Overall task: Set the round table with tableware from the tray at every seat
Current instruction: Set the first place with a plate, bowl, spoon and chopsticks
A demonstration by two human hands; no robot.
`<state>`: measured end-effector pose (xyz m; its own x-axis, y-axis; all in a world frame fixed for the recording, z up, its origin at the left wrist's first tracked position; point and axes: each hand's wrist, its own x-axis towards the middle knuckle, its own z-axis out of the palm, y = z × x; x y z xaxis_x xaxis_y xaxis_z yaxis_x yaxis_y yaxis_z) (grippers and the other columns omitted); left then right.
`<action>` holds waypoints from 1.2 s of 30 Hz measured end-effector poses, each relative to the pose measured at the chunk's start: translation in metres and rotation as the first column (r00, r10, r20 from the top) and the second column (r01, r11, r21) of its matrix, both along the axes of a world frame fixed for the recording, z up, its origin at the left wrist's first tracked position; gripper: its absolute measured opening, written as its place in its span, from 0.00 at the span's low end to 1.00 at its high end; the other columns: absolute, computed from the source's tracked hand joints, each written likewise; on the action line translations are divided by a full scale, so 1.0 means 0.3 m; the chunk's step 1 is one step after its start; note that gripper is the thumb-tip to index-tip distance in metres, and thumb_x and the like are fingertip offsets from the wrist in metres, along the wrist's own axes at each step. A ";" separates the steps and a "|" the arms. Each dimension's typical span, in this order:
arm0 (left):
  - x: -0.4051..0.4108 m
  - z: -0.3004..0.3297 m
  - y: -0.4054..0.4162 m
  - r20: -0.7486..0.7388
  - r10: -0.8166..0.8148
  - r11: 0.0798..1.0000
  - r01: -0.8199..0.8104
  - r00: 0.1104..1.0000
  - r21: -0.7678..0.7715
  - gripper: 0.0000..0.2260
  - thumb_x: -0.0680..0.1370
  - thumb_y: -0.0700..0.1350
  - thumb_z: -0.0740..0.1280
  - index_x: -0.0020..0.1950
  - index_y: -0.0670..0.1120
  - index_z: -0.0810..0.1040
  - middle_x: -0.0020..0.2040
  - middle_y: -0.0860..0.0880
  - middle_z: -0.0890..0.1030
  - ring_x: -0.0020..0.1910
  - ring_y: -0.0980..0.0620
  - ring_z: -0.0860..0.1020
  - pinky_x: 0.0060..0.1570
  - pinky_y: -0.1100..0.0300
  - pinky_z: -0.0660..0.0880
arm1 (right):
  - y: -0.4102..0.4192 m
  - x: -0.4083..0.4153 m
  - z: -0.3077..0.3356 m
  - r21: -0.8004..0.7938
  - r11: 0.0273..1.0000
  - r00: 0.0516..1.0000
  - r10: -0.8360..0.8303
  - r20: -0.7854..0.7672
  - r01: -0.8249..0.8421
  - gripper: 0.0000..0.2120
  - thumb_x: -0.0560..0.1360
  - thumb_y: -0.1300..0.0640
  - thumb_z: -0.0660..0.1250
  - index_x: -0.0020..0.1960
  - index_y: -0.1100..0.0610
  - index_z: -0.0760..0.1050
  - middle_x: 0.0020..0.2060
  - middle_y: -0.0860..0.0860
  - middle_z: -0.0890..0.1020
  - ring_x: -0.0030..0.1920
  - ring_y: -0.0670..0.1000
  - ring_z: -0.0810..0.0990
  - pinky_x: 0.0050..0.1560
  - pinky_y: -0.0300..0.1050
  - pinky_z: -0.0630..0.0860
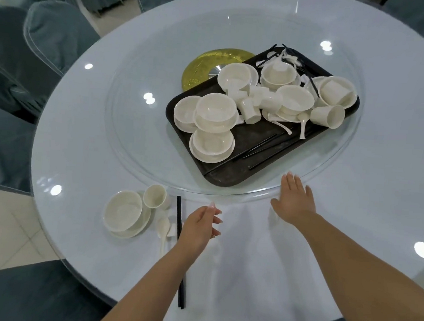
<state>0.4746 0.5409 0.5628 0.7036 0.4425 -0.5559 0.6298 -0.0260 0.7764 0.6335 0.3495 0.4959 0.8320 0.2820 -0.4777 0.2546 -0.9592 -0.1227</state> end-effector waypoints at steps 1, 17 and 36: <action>-0.006 0.003 -0.002 0.005 -0.011 1.000 0.011 1.000 0.007 0.18 0.82 0.58 0.56 0.52 0.48 0.80 0.48 0.48 0.83 0.37 0.53 0.81 0.46 0.60 0.78 | -0.004 -0.002 0.003 -0.014 1.000 1.000 0.011 -0.004 -0.011 0.35 0.81 0.46 0.51 0.79 0.58 0.37 0.79 0.53 0.39 0.78 0.53 0.38 0.76 0.55 0.43; -0.284 0.008 -0.020 0.122 -0.107 0.993 0.112 0.987 -0.037 0.16 0.82 0.57 0.57 0.51 0.50 0.80 0.48 0.49 0.83 0.36 0.55 0.81 0.41 0.63 0.76 | -0.158 -0.512 -0.005 0.077 0.962 0.963 -0.256 -0.088 0.263 0.31 0.83 0.47 0.51 0.79 0.61 0.46 0.79 0.54 0.50 0.79 0.53 0.47 0.76 0.50 0.53; -0.330 0.038 -0.482 0.106 -0.339 0.940 0.334 0.935 0.068 0.17 0.82 0.59 0.54 0.53 0.51 0.78 0.47 0.53 0.81 0.41 0.54 0.82 0.41 0.63 0.75 | -0.489 -0.677 0.181 0.365 0.899 0.971 -0.229 -0.075 0.241 0.30 0.83 0.48 0.55 0.79 0.59 0.51 0.79 0.54 0.55 0.79 0.53 0.48 0.75 0.47 0.50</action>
